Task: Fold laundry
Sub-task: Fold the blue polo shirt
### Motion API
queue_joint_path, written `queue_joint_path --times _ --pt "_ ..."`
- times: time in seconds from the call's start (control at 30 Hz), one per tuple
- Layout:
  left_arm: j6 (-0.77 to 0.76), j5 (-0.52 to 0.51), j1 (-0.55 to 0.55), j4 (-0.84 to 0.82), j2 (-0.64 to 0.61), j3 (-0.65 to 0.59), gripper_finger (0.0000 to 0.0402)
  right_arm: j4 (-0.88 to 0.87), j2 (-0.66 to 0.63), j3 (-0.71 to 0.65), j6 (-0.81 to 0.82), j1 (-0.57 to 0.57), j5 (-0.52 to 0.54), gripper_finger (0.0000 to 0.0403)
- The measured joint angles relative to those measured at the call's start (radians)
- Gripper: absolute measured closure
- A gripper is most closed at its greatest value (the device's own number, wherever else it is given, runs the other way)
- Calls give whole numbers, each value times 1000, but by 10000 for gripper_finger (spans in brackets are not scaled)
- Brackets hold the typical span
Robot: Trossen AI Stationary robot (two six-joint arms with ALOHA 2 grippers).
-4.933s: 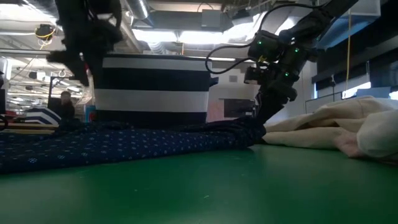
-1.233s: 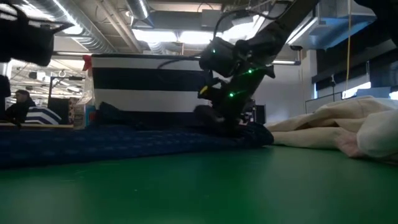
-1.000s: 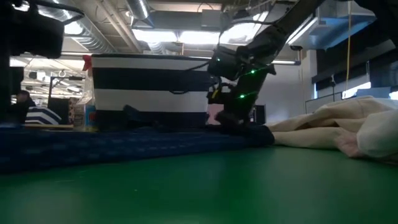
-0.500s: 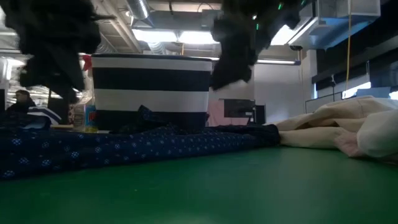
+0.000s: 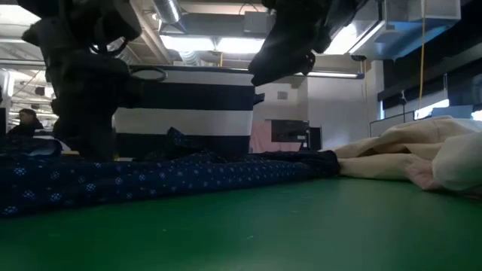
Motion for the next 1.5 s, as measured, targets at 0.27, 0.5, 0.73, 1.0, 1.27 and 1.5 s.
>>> queue_joint_path --times 0.27,0.5,0.73,1.0,1.27,1.5 --pt "40 79 -3 13 -6 1 362 -7 0 0 1 4 63 207" --pt "-17 117 -42 -121 -150 137 394 -18 0 0 1 4 64 207" --pt "-141 -48 -108 -571 -243 251 394 -14 0 0 1 4 64 207" --pt "-142 -44 -109 -577 -244 156 376 -11 0 0 27 4 77 207" --pt "-96 142 -61 -565 -252 208 283 -10 0 0 30 4 82 207" --pt "-120 176 -255 -587 -264 252 246 -7 0 0 83 4 83 207"
